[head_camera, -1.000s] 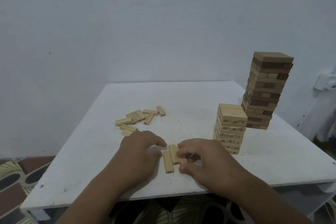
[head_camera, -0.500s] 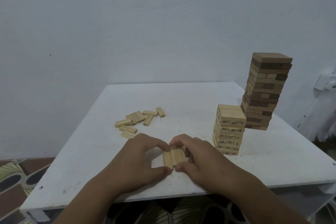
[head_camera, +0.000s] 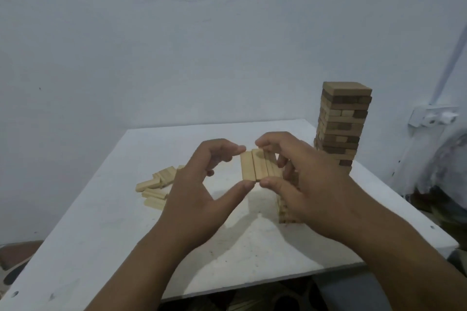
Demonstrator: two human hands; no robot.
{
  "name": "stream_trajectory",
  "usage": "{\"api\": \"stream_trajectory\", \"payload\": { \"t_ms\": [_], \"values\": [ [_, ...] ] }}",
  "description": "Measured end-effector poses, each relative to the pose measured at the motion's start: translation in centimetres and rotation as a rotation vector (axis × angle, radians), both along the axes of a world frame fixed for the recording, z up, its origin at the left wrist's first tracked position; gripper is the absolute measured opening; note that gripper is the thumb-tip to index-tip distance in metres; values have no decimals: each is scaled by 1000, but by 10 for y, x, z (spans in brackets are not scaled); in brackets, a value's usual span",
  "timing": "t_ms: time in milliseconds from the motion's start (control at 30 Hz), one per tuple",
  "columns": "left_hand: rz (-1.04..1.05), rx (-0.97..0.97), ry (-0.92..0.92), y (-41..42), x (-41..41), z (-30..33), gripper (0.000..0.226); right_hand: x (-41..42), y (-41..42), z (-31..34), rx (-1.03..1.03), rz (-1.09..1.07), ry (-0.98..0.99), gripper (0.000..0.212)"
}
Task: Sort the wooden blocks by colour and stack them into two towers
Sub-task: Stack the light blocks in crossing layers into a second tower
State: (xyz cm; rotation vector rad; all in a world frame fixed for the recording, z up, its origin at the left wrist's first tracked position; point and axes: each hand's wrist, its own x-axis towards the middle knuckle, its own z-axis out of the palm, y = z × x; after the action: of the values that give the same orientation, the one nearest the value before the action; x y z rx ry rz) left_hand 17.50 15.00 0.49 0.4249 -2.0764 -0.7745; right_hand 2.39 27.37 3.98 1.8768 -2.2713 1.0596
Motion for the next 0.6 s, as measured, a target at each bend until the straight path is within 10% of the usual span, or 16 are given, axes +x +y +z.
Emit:
{"api": "stream_trajectory", "payload": {
  "t_ms": [600],
  "values": [
    [-103,163,-28,11,-78,-10,52,-69,11,-2,85,-75,-33,49]
  ]
}}
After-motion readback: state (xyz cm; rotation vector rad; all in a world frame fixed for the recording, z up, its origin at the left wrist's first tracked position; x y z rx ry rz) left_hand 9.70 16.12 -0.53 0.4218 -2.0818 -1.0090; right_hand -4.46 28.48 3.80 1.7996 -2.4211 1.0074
